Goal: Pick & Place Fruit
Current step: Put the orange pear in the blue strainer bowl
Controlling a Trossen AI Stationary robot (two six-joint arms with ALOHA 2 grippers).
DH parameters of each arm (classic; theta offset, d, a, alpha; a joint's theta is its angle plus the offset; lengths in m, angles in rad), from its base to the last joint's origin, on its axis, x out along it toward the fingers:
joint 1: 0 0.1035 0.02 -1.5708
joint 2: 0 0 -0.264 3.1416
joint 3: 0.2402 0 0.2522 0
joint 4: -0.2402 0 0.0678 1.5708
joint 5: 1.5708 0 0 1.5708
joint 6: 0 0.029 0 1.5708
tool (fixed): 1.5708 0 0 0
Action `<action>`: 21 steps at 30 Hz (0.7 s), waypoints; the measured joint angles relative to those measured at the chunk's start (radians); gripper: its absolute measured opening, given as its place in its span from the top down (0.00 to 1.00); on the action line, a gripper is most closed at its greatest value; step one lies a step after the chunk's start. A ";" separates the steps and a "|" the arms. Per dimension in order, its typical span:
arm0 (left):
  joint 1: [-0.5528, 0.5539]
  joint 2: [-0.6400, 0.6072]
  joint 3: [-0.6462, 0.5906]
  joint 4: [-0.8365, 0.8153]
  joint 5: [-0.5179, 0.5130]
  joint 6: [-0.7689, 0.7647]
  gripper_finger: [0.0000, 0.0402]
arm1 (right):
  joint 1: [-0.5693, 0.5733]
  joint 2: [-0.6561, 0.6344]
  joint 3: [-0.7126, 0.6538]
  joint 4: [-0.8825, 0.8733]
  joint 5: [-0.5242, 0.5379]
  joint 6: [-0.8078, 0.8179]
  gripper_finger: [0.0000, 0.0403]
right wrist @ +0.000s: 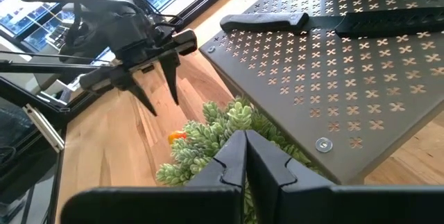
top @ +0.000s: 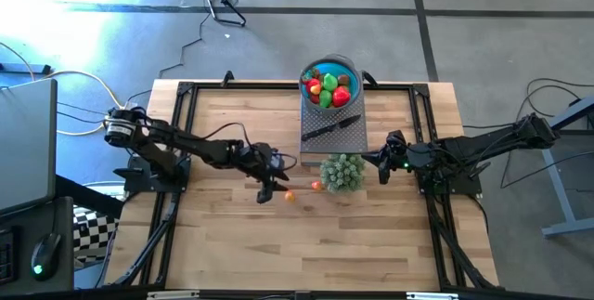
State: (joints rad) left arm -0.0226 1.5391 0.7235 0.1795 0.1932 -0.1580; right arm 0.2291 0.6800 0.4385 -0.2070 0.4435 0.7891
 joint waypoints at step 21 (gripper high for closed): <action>-0.151 0.001 0.092 0.031 -0.406 -0.685 0.58 | 0.000 0.000 0.000 0.012 -0.188 -0.164 0.99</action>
State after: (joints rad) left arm -0.1735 1.5402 0.8160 0.2103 -0.2131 -0.8426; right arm 0.2291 0.6797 0.4381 -0.1948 0.2554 0.6256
